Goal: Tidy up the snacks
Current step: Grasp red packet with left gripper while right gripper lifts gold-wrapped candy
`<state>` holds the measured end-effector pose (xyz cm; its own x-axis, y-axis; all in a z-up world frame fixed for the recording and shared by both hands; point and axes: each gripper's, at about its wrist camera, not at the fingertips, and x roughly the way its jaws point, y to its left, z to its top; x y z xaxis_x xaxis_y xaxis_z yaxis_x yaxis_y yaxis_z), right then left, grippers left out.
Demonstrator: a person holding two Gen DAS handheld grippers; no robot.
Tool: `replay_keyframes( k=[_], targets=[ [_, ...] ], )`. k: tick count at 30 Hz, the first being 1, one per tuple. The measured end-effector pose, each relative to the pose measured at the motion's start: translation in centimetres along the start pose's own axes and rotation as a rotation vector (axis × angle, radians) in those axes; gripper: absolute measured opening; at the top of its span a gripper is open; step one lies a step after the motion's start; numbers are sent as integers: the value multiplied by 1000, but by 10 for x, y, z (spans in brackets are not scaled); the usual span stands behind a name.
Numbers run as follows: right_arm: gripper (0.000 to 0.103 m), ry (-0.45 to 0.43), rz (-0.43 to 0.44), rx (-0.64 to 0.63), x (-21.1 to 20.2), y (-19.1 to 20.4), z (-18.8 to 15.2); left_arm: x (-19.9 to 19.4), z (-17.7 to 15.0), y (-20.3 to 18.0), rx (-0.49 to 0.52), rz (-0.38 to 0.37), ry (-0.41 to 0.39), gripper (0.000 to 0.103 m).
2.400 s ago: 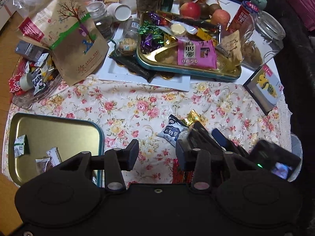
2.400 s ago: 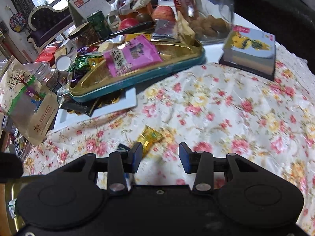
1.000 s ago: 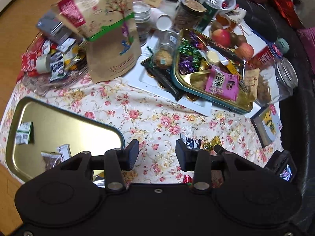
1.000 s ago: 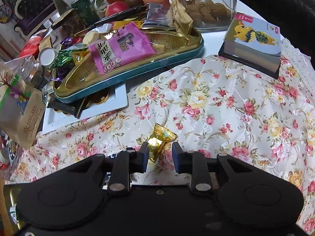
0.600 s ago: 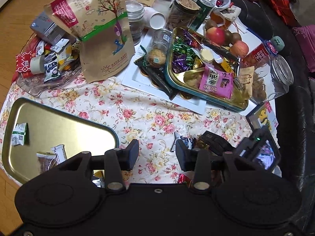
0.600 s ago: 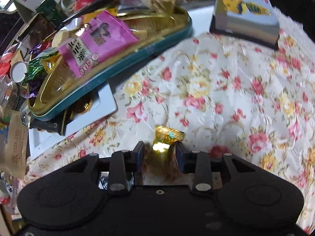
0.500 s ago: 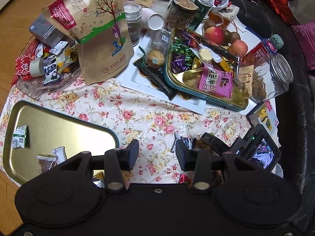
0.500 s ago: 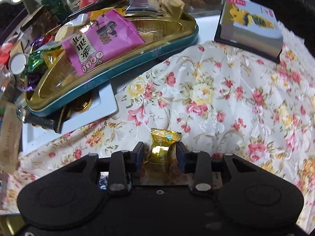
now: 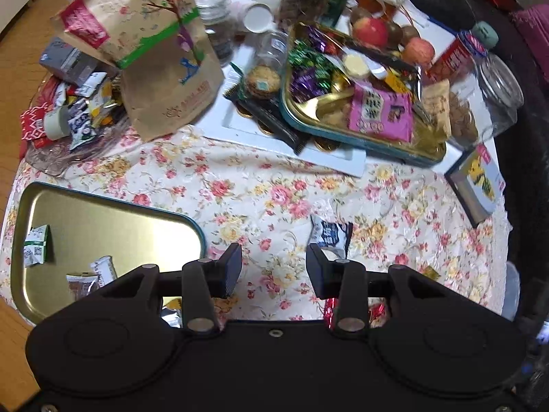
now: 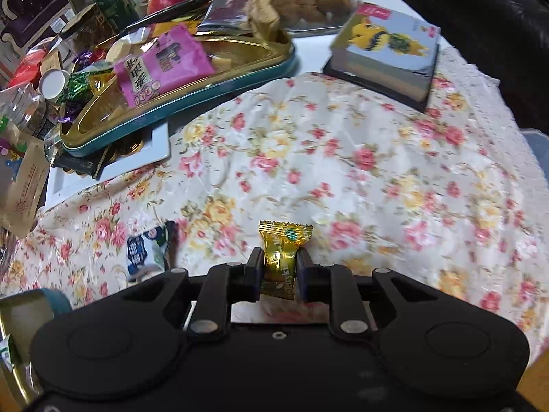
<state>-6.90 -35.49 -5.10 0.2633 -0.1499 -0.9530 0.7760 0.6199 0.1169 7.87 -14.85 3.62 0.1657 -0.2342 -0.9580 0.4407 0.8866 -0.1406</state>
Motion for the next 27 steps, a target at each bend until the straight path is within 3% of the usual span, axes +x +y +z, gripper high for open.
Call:
replay_keyframes(
  k=[7,10,17,22,27],
  targets=[
    [22,-16,82,20,-44,-36,-17,36,-36,-45,179,-68,110,48],
    [22,-23,91,82,-47,-53,-20,48,-53,-60,265,-56,132,48],
    [22,-19,150,101,-53,-69,-20,63,-93,-91,599,47,73,48],
    [22,-11,207,107,-60,-75,-21,72,-114,-108,804,4,96,48],
    [22,2,242,122,-63,-82,-24,91,-129,-120,924,103,49,49]
  ],
)
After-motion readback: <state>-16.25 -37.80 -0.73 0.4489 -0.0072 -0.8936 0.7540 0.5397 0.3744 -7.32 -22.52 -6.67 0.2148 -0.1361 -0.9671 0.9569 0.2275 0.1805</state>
